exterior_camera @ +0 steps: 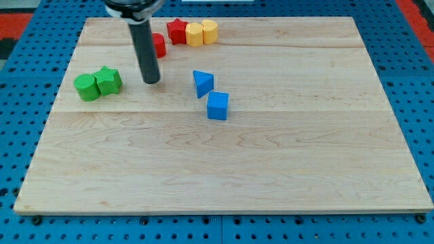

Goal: Slide the red circle to the red star

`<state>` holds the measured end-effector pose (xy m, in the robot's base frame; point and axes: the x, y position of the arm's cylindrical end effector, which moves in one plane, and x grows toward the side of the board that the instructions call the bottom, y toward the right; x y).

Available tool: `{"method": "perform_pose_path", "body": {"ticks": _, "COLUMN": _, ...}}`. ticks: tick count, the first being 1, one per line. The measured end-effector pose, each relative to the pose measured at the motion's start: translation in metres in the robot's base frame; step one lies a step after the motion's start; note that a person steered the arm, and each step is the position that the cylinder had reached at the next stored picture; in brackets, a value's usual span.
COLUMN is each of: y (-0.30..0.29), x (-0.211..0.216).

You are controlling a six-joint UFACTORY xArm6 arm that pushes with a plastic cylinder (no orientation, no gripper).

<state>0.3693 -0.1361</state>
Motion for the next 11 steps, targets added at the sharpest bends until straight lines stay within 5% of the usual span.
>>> {"method": "perform_pose_path", "body": {"ticks": 3, "y": -0.031, "x": -0.009}}
{"method": "perform_pose_path", "body": {"ticks": 5, "y": 0.03, "x": -0.067}}
{"method": "perform_pose_path", "body": {"ticks": 6, "y": -0.021, "x": -0.057}}
{"method": "perform_pose_path", "body": {"ticks": 9, "y": -0.01, "x": -0.115}}
{"method": "perform_pose_path", "body": {"ticks": 10, "y": -0.054, "x": -0.118}}
{"method": "perform_pose_path", "body": {"ticks": 11, "y": -0.019, "x": -0.137}}
